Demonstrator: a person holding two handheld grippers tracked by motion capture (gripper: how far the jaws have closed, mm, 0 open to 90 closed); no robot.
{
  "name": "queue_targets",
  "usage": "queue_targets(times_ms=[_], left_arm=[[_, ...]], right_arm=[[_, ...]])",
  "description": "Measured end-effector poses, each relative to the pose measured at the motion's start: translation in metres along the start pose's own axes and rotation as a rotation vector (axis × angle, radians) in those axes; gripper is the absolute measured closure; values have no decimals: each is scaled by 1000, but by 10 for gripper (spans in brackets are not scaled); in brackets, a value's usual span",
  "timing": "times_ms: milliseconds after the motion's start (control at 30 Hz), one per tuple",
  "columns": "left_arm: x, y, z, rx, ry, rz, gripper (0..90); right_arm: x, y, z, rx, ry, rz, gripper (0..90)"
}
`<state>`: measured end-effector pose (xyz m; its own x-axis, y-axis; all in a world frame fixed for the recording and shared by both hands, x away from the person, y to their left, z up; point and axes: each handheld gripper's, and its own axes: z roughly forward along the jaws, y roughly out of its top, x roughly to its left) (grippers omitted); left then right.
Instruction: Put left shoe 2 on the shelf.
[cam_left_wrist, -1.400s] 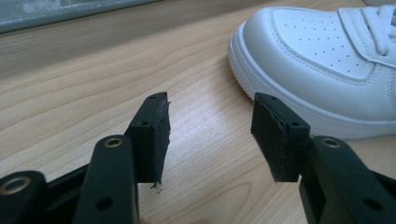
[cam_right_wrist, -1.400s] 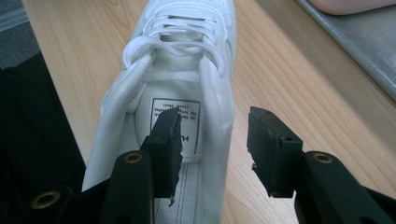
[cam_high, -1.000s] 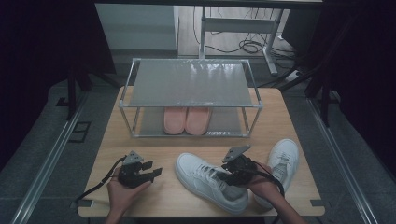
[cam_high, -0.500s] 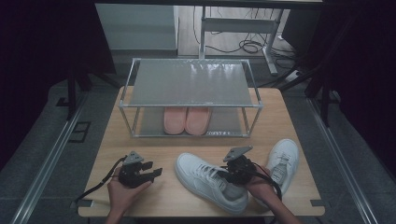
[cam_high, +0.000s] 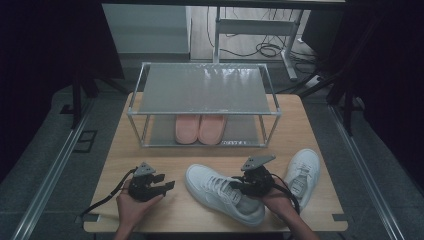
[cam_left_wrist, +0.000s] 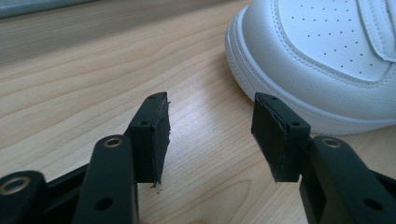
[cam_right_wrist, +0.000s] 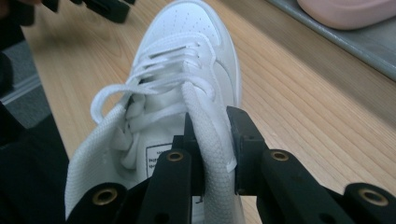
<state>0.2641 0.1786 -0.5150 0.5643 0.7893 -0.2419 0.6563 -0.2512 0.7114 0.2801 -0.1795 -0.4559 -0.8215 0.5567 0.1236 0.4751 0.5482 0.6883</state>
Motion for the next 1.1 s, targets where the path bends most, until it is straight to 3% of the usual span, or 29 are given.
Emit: queue_targets(times_ms=[367, 1100], left_arm=[[0, 0, 0, -4, 1, -1, 471], [0, 0, -2, -16, 5, -4, 473]], right_arm=[[2, 7, -4, -55, 34, 9, 796], [-4, 37, -46, -212, 18, 28, 797]])
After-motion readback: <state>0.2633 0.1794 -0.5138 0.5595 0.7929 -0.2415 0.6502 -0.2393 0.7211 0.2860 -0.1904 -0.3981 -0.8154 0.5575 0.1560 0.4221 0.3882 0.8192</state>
